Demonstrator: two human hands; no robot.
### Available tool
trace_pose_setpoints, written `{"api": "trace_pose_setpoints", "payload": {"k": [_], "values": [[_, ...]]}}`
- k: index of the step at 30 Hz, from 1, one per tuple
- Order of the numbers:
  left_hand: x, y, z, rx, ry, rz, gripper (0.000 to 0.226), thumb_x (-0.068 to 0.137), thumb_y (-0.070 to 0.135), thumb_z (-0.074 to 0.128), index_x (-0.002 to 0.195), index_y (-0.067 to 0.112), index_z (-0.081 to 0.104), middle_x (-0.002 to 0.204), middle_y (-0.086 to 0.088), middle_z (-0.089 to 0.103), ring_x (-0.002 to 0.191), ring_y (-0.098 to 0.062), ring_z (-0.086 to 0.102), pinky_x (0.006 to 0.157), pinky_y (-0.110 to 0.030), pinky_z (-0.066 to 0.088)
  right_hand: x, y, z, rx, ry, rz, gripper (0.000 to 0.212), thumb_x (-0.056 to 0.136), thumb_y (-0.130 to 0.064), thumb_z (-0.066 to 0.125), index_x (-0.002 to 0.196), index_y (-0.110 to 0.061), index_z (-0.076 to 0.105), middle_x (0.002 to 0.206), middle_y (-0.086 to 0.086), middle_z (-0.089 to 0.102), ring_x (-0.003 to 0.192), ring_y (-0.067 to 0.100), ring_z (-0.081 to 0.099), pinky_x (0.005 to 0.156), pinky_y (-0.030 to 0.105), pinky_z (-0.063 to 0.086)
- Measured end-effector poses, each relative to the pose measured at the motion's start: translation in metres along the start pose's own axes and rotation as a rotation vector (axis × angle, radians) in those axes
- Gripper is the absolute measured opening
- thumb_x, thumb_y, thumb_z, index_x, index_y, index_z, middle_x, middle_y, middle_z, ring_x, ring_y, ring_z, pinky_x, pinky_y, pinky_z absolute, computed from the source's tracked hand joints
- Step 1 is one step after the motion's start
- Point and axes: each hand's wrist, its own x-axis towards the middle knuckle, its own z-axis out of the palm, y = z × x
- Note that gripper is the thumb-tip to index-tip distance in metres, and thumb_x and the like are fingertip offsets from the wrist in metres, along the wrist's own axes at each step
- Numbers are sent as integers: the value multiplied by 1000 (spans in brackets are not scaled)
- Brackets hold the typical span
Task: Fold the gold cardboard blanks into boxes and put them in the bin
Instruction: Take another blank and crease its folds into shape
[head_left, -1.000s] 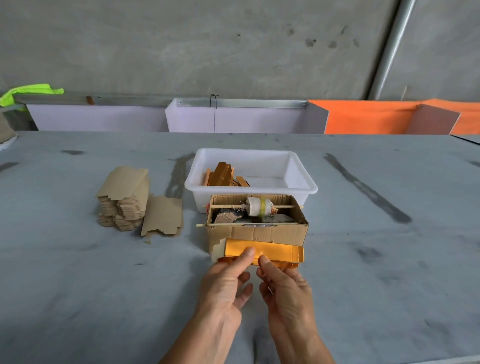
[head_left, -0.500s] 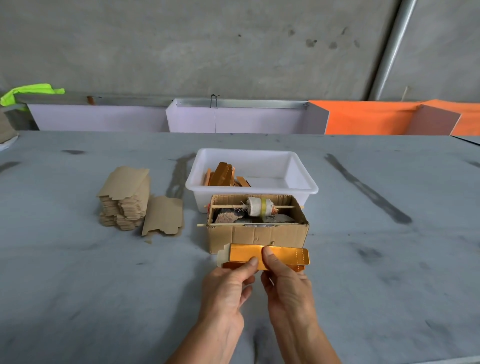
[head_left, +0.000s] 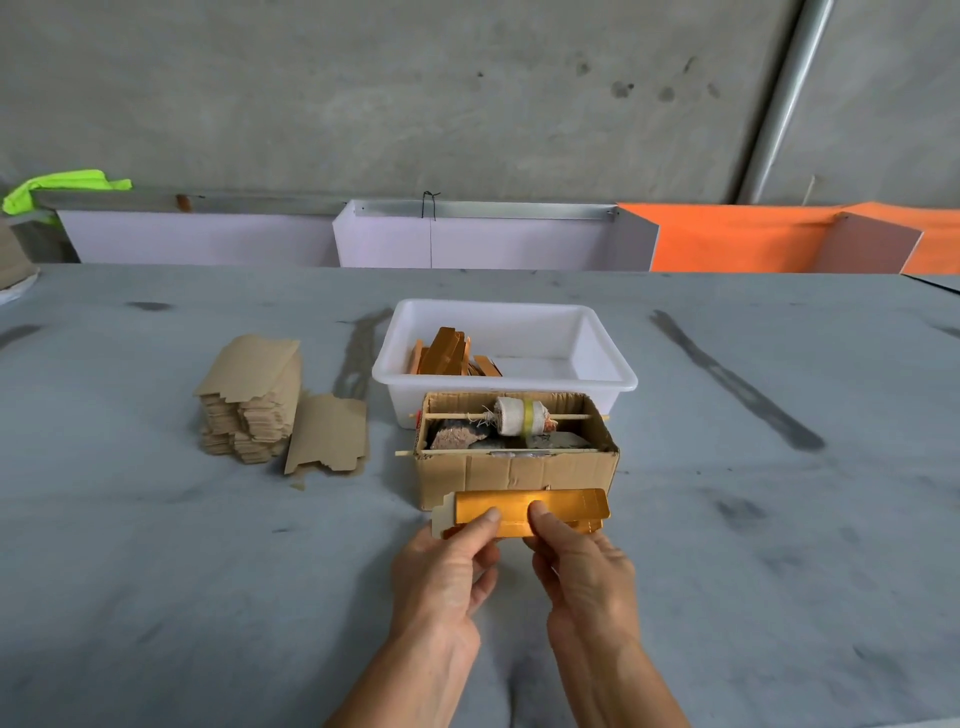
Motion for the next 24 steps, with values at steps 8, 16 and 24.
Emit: {"api": "trace_pose_setpoints", "payload": {"k": [8,16,24], "values": [[7,12,1,-7,31,86,17,77,-4,71,76,12,63,63,-4,60,54,-15,53,44,-18,48,0,-11,9,-44,-69,8,11,77,-9,75,73,-11,65,65,3,71,70,18,68,71,30,47],[8,27,2,143,4,277,25,74,-9,71,72,13,59,56,-6,61,53,-19,54,53,-27,45,6,-30,23,-236,-50,-136,22,74,6,73,64,-9,61,52,-1,63,51,13,60,49,18,43],[23,52,7,245,39,361,14,72,-3,76,80,4,66,71,-10,67,51,-16,60,45,-22,50,11,-45,45,-315,-162,-194,9,79,-4,73,75,-7,66,65,5,67,59,13,63,54,20,46]]}}
